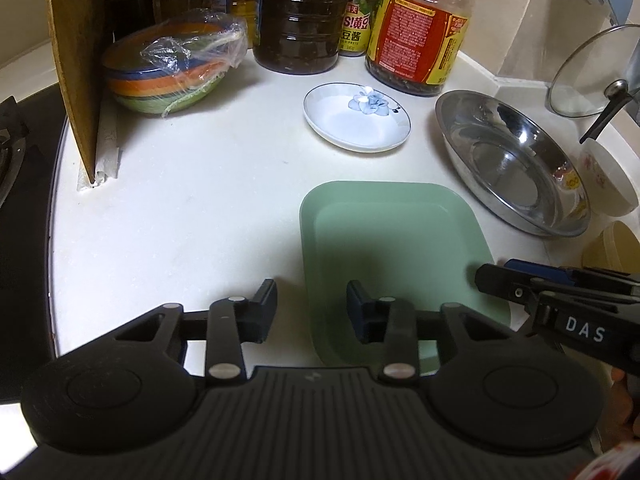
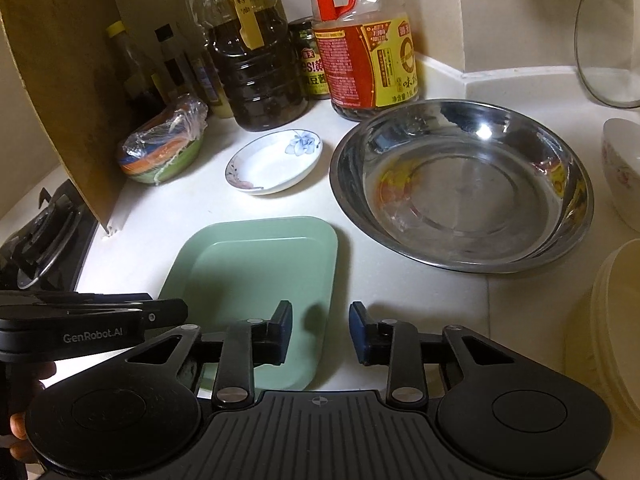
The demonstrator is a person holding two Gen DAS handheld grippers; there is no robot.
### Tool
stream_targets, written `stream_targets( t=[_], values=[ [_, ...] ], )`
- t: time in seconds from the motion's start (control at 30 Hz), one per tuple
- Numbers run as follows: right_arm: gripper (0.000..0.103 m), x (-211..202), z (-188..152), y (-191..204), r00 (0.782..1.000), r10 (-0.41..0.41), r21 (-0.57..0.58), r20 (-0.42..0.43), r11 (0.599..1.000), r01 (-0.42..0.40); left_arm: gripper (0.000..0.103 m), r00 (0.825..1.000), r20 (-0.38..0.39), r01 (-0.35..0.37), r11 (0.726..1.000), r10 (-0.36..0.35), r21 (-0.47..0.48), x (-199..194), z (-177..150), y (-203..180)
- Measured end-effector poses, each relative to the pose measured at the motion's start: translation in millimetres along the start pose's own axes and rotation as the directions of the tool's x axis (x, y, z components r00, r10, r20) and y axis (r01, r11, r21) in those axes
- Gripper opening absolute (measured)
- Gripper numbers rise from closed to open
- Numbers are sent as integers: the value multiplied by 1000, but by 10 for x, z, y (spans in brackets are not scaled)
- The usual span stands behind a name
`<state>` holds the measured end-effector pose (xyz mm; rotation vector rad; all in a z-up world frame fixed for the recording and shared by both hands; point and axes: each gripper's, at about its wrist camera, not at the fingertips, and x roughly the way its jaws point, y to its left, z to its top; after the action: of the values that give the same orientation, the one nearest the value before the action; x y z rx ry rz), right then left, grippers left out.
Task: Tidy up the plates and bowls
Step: 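Close both grippers on the edge of the green square plate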
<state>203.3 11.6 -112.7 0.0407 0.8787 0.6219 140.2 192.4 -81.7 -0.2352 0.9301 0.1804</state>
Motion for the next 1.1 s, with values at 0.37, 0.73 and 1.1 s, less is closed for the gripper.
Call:
stream_targets(
  t=[0.37,0.73,1.1],
  values=[
    [12,63,-7,9,1000,-4,-8,-7,1000,4,19,1000,10,-2,1000,2,14,38,7,-10],
    [5,57,-8,-5,1000,-4,-13,-4,1000,4,8,1000,20,-4,1000,3,18,9,-19,-39],
    [5,-107,84,70,997,43,-40,56,998,-41,6,994,102,-33,999,31,26,-301,72,-75]
  ],
)
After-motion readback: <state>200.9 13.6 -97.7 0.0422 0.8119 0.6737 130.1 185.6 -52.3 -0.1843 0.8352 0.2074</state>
